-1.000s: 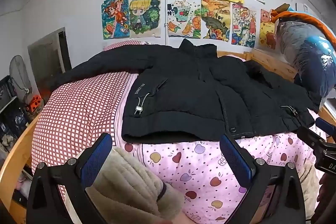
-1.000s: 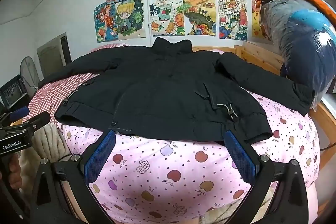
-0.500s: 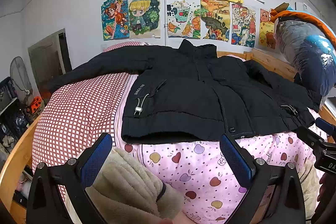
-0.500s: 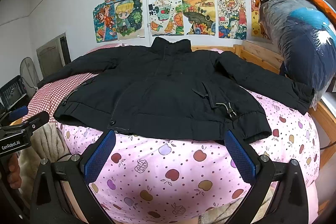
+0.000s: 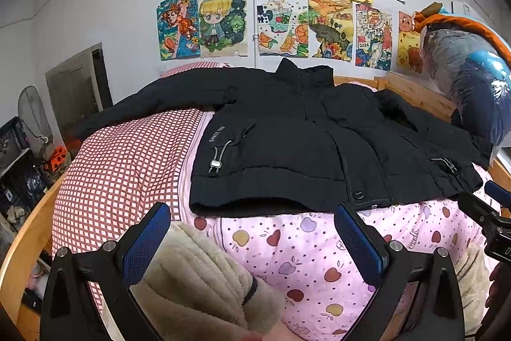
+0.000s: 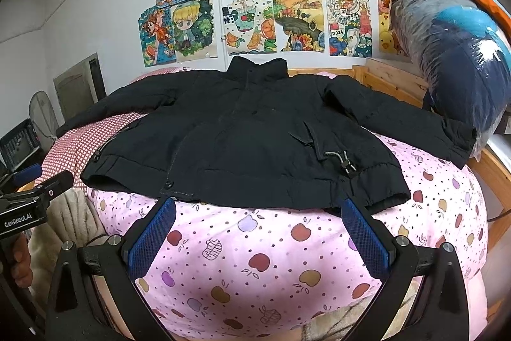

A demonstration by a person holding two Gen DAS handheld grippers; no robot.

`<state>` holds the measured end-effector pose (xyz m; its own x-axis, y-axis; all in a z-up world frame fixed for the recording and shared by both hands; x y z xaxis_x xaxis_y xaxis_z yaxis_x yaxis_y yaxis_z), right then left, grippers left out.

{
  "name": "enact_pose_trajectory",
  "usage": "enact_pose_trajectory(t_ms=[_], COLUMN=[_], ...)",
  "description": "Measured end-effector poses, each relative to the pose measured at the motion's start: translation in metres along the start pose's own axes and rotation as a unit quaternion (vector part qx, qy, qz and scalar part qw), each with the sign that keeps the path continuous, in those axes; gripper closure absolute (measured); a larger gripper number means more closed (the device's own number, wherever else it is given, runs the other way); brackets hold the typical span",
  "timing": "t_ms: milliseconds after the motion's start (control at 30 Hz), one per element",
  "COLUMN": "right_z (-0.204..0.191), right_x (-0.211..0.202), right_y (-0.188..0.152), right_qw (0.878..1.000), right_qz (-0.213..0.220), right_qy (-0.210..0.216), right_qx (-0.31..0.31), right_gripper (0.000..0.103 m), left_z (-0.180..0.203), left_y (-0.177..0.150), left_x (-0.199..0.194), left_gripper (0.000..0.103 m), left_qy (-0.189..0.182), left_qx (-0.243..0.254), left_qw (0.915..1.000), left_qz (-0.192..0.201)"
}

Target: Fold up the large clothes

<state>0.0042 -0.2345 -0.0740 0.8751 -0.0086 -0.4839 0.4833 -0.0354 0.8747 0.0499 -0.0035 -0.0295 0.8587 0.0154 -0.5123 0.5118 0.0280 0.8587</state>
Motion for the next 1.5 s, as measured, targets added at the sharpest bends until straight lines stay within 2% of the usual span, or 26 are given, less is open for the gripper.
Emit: enact_pose_trajectory(t_ms=[1500], right_z=[0.0], right_x=[0.014], right_y=[0.007], right_qw=[1.0], right_qz=[-0.008], right_qy=[-0.001], right_qx=[-0.003], right_gripper=[0.001], left_z=[0.0], left_y=[0.008], left_x=[0.01], left_gripper=[0.0], left_qy=[0.01], left_qx=[0.003], left_qw=[0.9999], left_qz=[-0.005])
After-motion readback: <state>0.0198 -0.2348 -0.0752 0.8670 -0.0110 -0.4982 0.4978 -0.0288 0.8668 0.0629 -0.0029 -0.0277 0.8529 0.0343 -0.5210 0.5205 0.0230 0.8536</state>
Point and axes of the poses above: each gripper's, at about its wrist camera, not at the fingertips, and x roughly the way its jaws point, z to its right, y to its top, the point moved 6 cm from there along x, roughly the way its jaws point, and after that the axes turned 3 degrees about -x, right-handed, at the moved point
